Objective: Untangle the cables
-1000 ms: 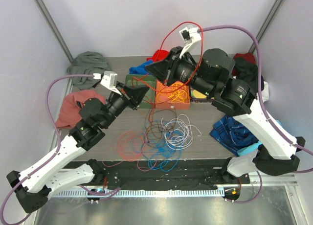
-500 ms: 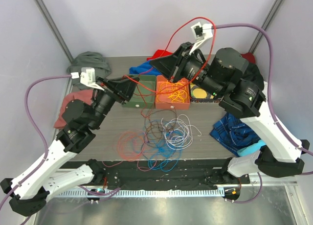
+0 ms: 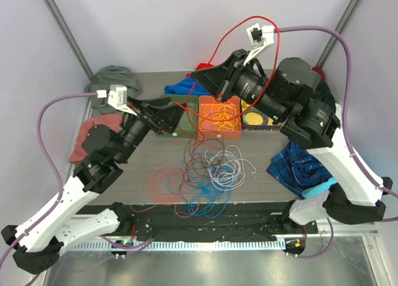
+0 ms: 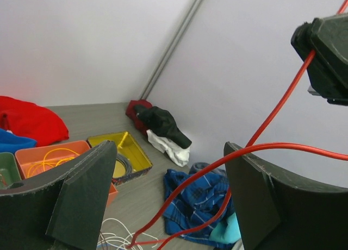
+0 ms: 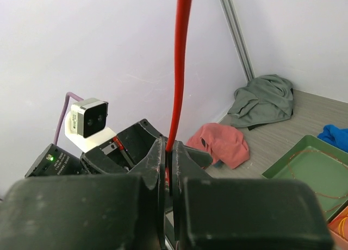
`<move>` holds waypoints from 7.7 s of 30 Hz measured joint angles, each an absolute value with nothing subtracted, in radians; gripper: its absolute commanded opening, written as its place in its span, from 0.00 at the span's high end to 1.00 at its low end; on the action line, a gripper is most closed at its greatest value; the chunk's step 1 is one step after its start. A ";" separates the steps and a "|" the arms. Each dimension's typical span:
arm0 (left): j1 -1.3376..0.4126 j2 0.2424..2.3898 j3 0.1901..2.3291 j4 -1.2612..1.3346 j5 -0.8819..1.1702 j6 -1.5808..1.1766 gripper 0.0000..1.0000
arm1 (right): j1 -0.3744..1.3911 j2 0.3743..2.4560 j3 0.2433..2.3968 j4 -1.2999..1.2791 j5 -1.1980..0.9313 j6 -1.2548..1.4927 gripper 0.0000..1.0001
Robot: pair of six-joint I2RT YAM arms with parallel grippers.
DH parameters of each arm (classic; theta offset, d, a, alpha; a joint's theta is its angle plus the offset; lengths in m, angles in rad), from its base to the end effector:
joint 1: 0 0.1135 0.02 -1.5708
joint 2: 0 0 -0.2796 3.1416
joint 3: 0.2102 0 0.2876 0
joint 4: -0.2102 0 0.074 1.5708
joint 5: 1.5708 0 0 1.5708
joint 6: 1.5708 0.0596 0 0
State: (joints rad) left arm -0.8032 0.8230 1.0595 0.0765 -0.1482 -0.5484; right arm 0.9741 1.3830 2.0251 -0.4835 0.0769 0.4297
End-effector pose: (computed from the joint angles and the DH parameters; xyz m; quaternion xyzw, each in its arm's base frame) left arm 0.1561 -0.1491 0.4837 0.0152 0.5895 -0.4705 0.6564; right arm 0.1661 0.2364 0.6258 -0.1461 0.6324 0.4719 0.5967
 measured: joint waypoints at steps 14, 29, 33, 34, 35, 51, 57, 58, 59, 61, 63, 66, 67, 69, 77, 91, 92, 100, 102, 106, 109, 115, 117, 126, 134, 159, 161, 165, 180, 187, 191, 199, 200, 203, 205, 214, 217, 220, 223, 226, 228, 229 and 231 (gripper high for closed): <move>-0.803 0.738 0.978 0.073 -0.107 -0.551 0.15 | 0.974 1.383 2.012 -0.504 0.159 0.397 0.99; -0.803 0.746 0.910 0.136 0.054 -0.566 0.07 | 0.974 1.455 2.041 -0.507 0.146 0.404 0.99; -0.803 0.787 0.895 0.163 0.067 -0.569 0.07 | 0.974 1.470 2.046 -0.509 0.119 0.422 0.99; -0.803 0.796 0.892 0.165 0.068 -0.569 0.07 | 0.974 1.471 2.048 -0.510 0.115 0.426 0.99; -0.803 0.807 0.888 0.167 0.068 -0.569 0.07 | 0.974 1.473 2.051 -0.510 0.109 0.428 0.99; -0.803 0.865 0.838 0.290 0.133 -0.593 0.09 | 0.974 1.473 2.057 -0.509 0.080 0.452 0.99; -0.803 0.884 0.790 0.367 0.172 -0.634 0.29 | 0.974 1.482 2.070 -0.508 0.066 0.467 0.99; -0.803 0.894 0.788 0.379 0.179 -0.644 0.37 | 0.974 1.488 2.075 -0.507 0.061 0.472 0.99; -0.803 0.904 0.787 0.391 0.184 -0.651 0.48 | 0.974 1.493 2.078 -0.506 0.056 0.475 0.99; -0.803 0.921 0.786 0.404 0.189 -0.661 0.64 | 0.974 1.502 2.080 -0.505 0.049 0.479 0.99; -0.803 0.936 0.786 0.414 0.189 -0.656 0.95 | 0.974 1.510 2.080 -0.506 0.042 0.483 0.99; -0.803 0.946 0.787 0.416 0.186 -0.659 1.00 | 0.974 1.514 2.078 -0.505 0.038 0.490 0.99; -0.803 0.947 0.787 0.416 0.184 -0.655 1.00 | 0.974 1.514 2.077 -0.505 0.037 0.492 0.99; -0.803 0.947 0.793 0.405 0.176 -0.653 1.00 | 0.974 1.507 2.064 -0.498 0.039 0.493 0.99; -0.803 0.910 0.929 0.189 0.067 -0.611 1.00 | 0.974 1.358 1.811 -0.463 0.093 0.480 0.26; -0.803 0.894 1.308 -0.132 -0.134 -0.462 1.00 | 0.973 1.069 1.419 -0.525 0.400 0.442 0.12; -0.803 0.907 1.339 -0.146 -0.147 -0.453 1.00 | 0.973 1.056 1.389 -0.533 0.413 0.442 0.12; -0.803 1.034 1.570 -0.207 -0.198 -0.384 1.00 | 0.973 0.958 1.094 -0.451 0.379 0.443 0.13; -0.803 1.071 1.633 -0.218 -0.202 -0.372 1.00 | 0.973 0.926 1.008 -0.400 0.336 0.442 0.13; -0.803 1.163 1.790 -0.232 -0.202 -0.347 1.00 | 0.973 0.896 0.897 -0.311 0.287 0.431 0.15; -0.803 1.224 1.898 -0.243 -0.198 -0.332 1.00 | 0.973 0.901 0.844 -0.221 0.285 0.406 0.14; -0.803 1.321 2.080 -0.264 -0.182 -0.323 1.00 | 0.981 0.959 0.732 0.014 0.318 0.317 0.12; -0.803 1.335 2.109 -0.267 -0.174 -0.323 1.00 | 0.983 1.010 0.729 0.082 0.328 0.288 0.12; -0.803 1.362 2.131 -0.278 -0.157 -0.323 1.00 | 0.986 1.235 0.752 0.327 0.348 0.194 0.12; -0.803 1.377 2.140 -0.298 -0.157 -0.309 1.00 | 0.986 1.359 0.810 0.484 0.327 0.179 0.12; -0.803 1.380 2.147 -0.296 -0.139 -0.316 1.00 | 0.959 1.443 0.907 0.462 0.276 0.204 0.74; -0.803 1.371 2.128 -0.290 -0.137 -0.320 1.00 | 0.930 1.459 0.912 0.458 0.275 0.238 0.86; -0.803 1.309 2.013 -0.272 -0.137 -0.334 1.00 | 0.871 1.447 0.921 0.430 0.292 0.291 0.99; -0.803 0.940 1.480 -0.105 -0.190 -0.359 1.00 | 0.722 1.336 1.452 -0.059 0.326 0.405 0.99; -0.803 0.836 1.241 -0.019 -0.163 -0.360 1.00 | 0.723 1.367 1.741 -0.258 0.239 0.459 0.99; -0.803 0.818 1.122 0.036 -0.132 -0.360 1.00 | 0.723 1.368 1.765 -0.333 0.174 0.499 0.99; -0.803 0.831 1.005 0.117 -0.081 -0.360 1.00 | 0.724 1.377 1.798 -0.466 0.045 0.560 0.99; -0.803 0.831 1.001 0.126 -0.076 -0.360 1.00 | 0.725 1.377 1.806 -0.474 0.033 0.564 0.99; -0.803 0.837 0.984 0.165 -0.061 -0.360 1.00 | 0.725 1.377 1.835 -0.496 -0.009 0.583 0.99; -0.803 0.844 0.976 0.187 -0.050 -0.361 1.00 | 0.725 1.377 1.846 -0.504 -0.029 0.591 0.99; -0.803 0.876 0.936 0.236 -0.019 -0.368 1.00 | 0.732 1.388 1.850 -0.520 -0.117 0.640 0.99; -0.803 0.883 0.929 0.247 -0.012 -0.368 1.00 | 0.745 1.402 1.860 -0.525 -0.135 0.651 0.99; -0.803 0.892 0.927 0.257 0.005 -0.371 1.00 | 0.752 1.416 1.866 -0.527 -0.142 0.654 0.99; -0.803 0.901 0.927 0.266 0.019 -0.383 1.00 | 0.757 1.430 1.871 -0.532 -0.146 0.654 0.99; -0.803 0.906 0.927 0.273 0.028 -0.387 1.00 | 0.759 1.442 1.872 -0.533 -0.147 0.653 0.99; -0.803 0.905 0.925 0.274 0.029 -0.386 1.00 | 0.759 1.449 1.872 -0.535 -0.146 0.652 0.99; -0.803 0.905 0.925 0.275 0.030 -0.386 1.00 | 0.759 1.452 1.872 -0.537 -0.144 0.650 0.99; -0.803 0.905 0.923 0.277 0.030 -0.386 1.00 | 0.760 1.454 1.873 -0.543 -0.136 0.645 0.99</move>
State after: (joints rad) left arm -0.8032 0.9051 0.9230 0.2768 0.0296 -0.3862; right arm 0.7601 1.4544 1.8729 -0.5430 -0.1364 0.6445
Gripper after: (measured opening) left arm 0.053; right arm 0.058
